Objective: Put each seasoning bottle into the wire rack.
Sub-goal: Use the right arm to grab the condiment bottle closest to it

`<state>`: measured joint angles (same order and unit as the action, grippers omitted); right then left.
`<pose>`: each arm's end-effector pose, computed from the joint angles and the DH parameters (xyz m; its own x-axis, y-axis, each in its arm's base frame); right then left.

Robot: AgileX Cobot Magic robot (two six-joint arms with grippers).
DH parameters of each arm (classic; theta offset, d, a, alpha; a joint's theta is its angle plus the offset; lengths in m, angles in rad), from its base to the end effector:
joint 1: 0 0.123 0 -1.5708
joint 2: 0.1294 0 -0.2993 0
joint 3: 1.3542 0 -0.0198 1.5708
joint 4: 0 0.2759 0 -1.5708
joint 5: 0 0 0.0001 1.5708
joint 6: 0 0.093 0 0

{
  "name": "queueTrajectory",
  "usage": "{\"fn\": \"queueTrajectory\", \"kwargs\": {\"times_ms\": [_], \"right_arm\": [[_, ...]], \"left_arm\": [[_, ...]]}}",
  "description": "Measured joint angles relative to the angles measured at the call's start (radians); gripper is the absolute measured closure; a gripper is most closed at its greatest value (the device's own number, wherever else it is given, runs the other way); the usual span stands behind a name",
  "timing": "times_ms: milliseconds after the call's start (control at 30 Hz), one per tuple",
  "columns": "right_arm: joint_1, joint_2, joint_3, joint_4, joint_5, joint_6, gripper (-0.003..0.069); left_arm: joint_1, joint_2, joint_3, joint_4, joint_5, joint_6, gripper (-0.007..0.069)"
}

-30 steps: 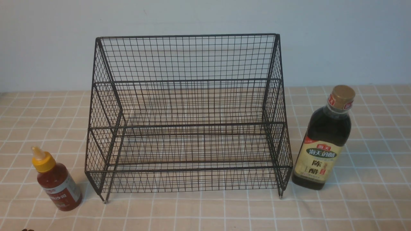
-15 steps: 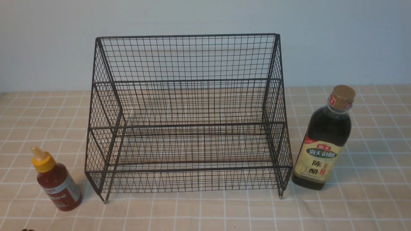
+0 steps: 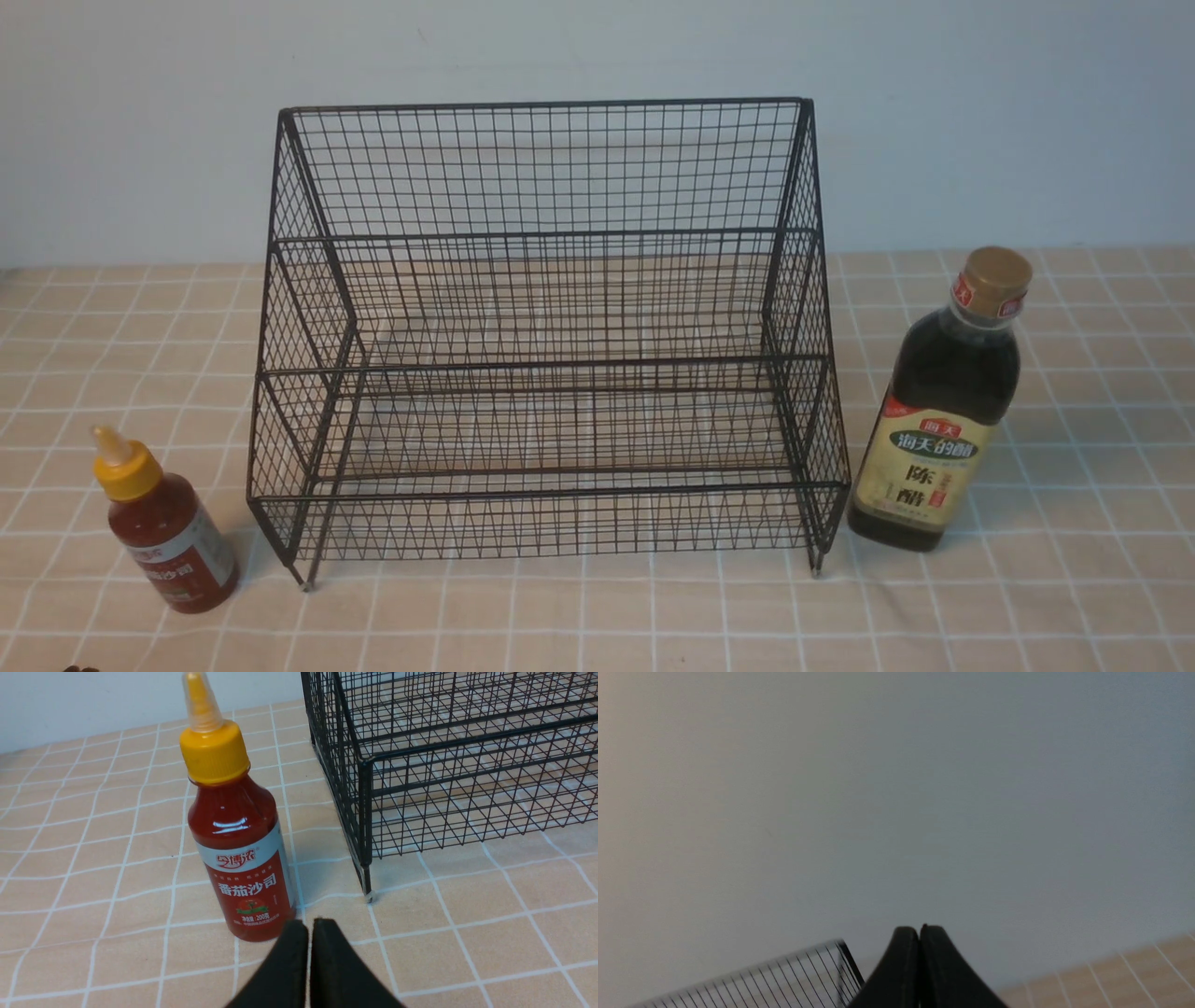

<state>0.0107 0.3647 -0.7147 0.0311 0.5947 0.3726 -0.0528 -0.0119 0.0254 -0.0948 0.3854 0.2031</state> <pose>0.0699 0.0024 0.3850 -0.1552 0.3862 -0.9093 0.0350 0.9220 0.3856 0.0647 -0.0067 0.1697 -0.2928 0.1305 -0.9472 0.1210 0.9877 0.0987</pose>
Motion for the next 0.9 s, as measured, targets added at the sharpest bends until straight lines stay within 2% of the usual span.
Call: {"fn": "queueTrajectory", "kwargs": {"times_ms": [33,100,167,267,400,567,600,667,733,833,900], "right_arm": [[0.0,0.0,-0.017,0.001,0.0,-0.011,0.0673],[0.0,0.2,-0.221,0.052,0.307,-0.172,0.0673],[0.0,0.376,-0.367,0.122,0.534,-0.293,0.0673],[0.0,0.542,-0.51,0.195,0.642,-0.355,0.0671],[0.002,0.703,-0.633,0.241,0.661,-0.373,0.0644],[0.075,0.881,-0.734,0.261,0.661,-0.389,0.0529],[0.123,0.923,-0.749,0.25,0.662,-0.39,0.0483],[0.151,0.951,-0.753,0.23,0.662,-0.39,0.0445],[0.22,1.016,-0.756,0.147,0.664,-0.373,0.0342],[0.262,1.079,-0.756,0.074,0.664,-0.309,0.0225],[0.27,1.101,-0.756,0.055,0.664,-0.297,0.0183]], "left_arm": [[0.0,0.0,0.0,0.0,0.0,0.0,0.0631],[0.0,0.0,0.0,0.0,0.0,0.0,0.0631],[0.0,0.0,0.0,0.0,0.0,0.0,0.0631],[0.0,0.0,0.0,0.0,0.0,0.0,0.0631],[0.0,0.0,0.0,0.0,0.0,0.0,0.0631],[0.0,0.0,0.0,0.0,0.0,0.0,0.0631],[0.0,0.0,0.0,0.0,0.0,0.0,0.0631],[0.0,0.0,0.0,0.0,0.0,0.0,0.0631],[0.0,0.0,0.0,0.0,0.0,0.0,0.0631],[0.0,0.0,0.0,0.0,0.0,0.0,0.0631],[0.0,0.0,0.0,0.0,0.0,0.0,0.0631]]}}
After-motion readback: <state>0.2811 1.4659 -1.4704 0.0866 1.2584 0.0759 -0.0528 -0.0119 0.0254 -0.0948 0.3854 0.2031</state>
